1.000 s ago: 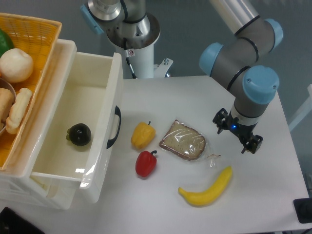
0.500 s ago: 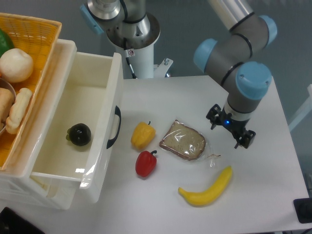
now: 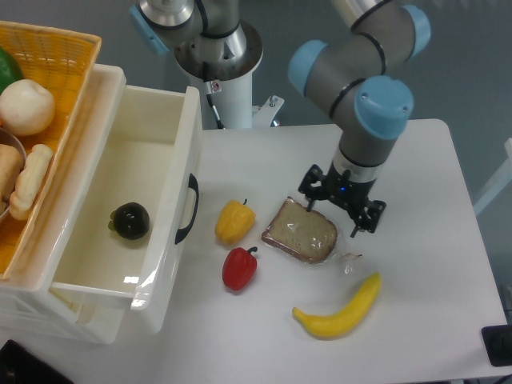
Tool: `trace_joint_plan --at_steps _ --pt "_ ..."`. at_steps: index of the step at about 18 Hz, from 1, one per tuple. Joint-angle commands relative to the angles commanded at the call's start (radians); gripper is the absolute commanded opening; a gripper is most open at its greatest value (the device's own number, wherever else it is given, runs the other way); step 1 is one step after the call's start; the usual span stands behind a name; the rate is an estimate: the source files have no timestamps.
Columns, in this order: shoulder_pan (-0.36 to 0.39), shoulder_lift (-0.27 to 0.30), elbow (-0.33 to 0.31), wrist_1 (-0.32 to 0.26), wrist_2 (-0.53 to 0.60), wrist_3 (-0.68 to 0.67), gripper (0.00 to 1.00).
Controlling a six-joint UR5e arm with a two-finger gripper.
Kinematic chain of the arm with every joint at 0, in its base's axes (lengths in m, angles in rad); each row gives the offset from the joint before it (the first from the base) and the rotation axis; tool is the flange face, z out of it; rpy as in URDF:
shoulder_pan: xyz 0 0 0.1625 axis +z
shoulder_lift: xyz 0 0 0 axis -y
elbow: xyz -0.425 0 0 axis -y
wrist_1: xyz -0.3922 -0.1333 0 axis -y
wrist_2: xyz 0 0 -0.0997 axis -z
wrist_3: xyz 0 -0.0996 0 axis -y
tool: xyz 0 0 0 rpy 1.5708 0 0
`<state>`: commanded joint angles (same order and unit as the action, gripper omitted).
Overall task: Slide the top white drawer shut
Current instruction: 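Lower the gripper beside the drawer front near its black handle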
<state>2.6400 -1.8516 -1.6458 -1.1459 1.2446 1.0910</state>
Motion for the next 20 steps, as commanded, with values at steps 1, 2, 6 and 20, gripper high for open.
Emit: trace_joint_plan --at_steps 1,2,6,20 --pt "0.0 0.015 -0.024 0.0 -0.029 -0.022 0.5" --pt "-0.003 0.029 -0.04 -0.002 -0.034 -0.035 0.4" --pt "-0.044 0.045 -0.058 -0.018 -0.034 -0.114 0.14" --pt "-0.121 0.043 -0.048 -0.118 -0.224 -0.272 0.0"
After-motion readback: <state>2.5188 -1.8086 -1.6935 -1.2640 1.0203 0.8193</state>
